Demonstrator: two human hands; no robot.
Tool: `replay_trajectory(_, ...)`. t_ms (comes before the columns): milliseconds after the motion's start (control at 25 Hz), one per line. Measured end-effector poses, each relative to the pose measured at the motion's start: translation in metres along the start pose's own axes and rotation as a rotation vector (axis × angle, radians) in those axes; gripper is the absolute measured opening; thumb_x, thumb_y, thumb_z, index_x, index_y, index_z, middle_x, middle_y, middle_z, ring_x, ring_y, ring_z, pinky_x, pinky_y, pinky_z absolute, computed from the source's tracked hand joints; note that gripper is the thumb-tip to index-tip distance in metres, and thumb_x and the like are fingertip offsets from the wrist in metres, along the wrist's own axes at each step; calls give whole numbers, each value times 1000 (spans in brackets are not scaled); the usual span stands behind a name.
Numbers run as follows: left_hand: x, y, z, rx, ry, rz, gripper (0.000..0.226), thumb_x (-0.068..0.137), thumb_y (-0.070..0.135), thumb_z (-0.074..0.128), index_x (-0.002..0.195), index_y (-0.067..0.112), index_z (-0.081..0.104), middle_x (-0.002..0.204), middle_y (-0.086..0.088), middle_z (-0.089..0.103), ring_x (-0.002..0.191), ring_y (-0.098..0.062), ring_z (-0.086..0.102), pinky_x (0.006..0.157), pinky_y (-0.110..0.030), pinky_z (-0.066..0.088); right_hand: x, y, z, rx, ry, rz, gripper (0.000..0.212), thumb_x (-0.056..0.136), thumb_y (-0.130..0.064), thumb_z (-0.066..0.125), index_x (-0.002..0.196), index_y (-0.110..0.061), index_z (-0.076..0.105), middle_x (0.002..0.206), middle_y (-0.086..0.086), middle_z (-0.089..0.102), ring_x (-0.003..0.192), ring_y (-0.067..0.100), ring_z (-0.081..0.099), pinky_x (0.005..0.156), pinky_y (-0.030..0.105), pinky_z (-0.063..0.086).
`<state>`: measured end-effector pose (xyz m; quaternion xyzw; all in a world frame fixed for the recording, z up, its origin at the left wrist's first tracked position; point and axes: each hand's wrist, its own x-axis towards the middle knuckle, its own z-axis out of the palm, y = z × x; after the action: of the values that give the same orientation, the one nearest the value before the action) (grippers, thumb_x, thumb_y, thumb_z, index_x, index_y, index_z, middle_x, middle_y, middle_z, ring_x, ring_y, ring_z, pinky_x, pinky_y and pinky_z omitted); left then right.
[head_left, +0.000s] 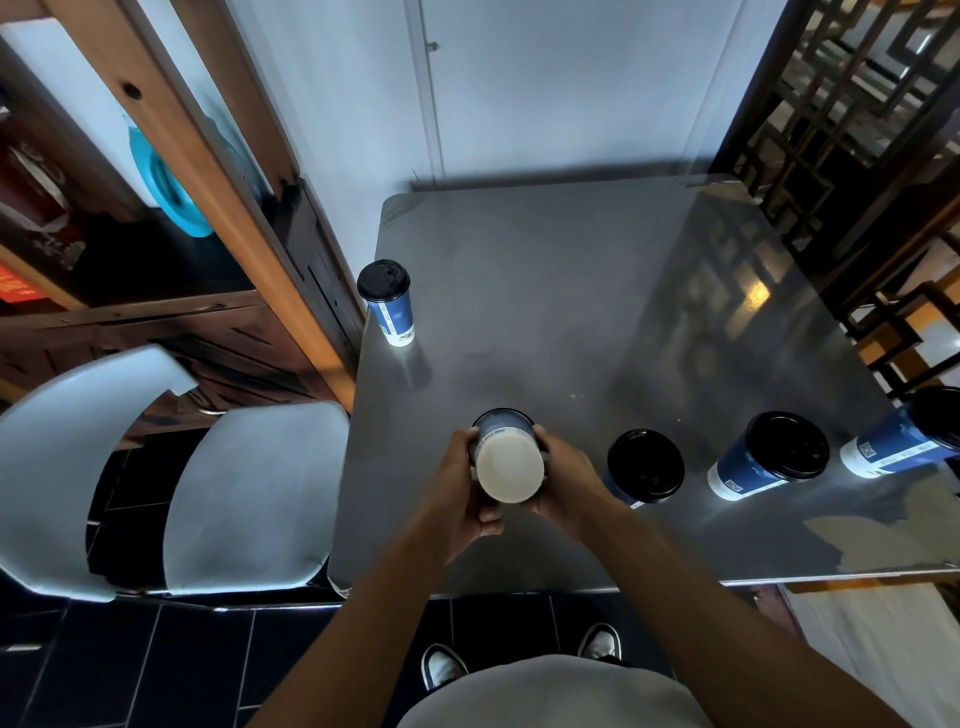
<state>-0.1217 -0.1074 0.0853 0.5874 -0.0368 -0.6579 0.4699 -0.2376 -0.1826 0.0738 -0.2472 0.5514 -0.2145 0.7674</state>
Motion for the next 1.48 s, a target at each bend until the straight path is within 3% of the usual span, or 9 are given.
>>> replay_trajectory(160, 4, 1, -8, 154, 91, -44, 47, 83, 57, 41, 82, 12, 55, 58, -6, 46, 40, -14, 28, 47, -17, 22, 2, -2, -3, -48, -9, 7, 28, 98, -36, 56, 99, -11, 66, 95, 13, 72, 61, 25, 74, 46, 30, 54)
replay_trajectory(320, 4, 0, -10, 268, 128, -53, 52, 67, 66, 42, 74, 16, 56, 55, -5, 45, 42, -15, 30, 48, -16, 23, 2, -3, -2, -270, -20, -5, 38, 82, -54, 61, 99, -21, 68, 95, 14, 69, 83, 31, 65, 76, 42, 49)
replay_trajectory(440, 2, -3, -7, 287, 61, -33, 70, 68, 80, 49, 82, 14, 65, 66, -11, 49, 51, -18, 36, 46, -18, 23, 2, -4, 0, -311, -36, -31, 45, 72, -62, 59, 95, -24, 69, 91, 16, 69, 83, 32, 62, 76, 45, 45)
replay_trajectory(720, 1, 1, -3, 39, -5, 29, 50, 90, 63, 50, 85, 17, 72, 69, -9, 59, 59, -19, 37, 45, -16, 24, 3, 1, -2, -53, -1, 32, 34, 99, -38, 56, 113, -8, 66, 107, 17, 66, 94, 36, 63, 94, 54, 49)
replay_trajectory(1000, -1, 4, 0, -30, 10, 12, 49, 89, 60, 50, 76, 20, 77, 68, -5, 67, 56, -20, 59, 51, -19, 38, 1, -1, -2, 138, -64, 55, 41, 101, -32, 55, 127, -1, 60, 118, 18, 68, 90, 32, 73, 69, 41, 61)
replay_trajectory(1120, -2, 6, -2, -150, -41, -29, 47, 86, 52, 48, 99, 15, 74, 84, -9, 73, 64, -24, 72, 57, -30, 57, 5, 3, -5, 235, -120, 86, 50, 98, -30, 59, 135, 3, 56, 142, 24, 57, 127, 44, 58, 104, 62, 47)
replay_trajectory(1200, 0, 3, -5, -98, -10, -40, 48, 85, 52, 44, 98, 16, 72, 82, -9, 74, 65, -25, 72, 66, -32, 56, 8, 4, -5, 196, -115, 50, 44, 97, -29, 61, 127, 3, 62, 133, 23, 64, 118, 43, 64, 100, 64, 49)
replay_trajectory(1320, 2, 0, -7, 110, 129, -1, 44, 84, 54, 41, 83, 18, 68, 71, -8, 71, 65, -25, 69, 77, -38, 48, 10, 4, -3, 83, -47, -34, 25, 97, -31, 60, 103, -9, 72, 97, 10, 73, 76, 27, 73, 69, 42, 62)
replay_trajectory(1480, -3, 4, -4, 256, 157, 55, 53, 74, 68, 45, 72, 24, 74, 77, -18, 61, 66, -27, 58, 62, -31, 46, 10, 4, -3, -80, -23, -44, 30, 99, -41, 53, 104, -17, 70, 96, 11, 72, 87, 31, 65, 77, 40, 55)
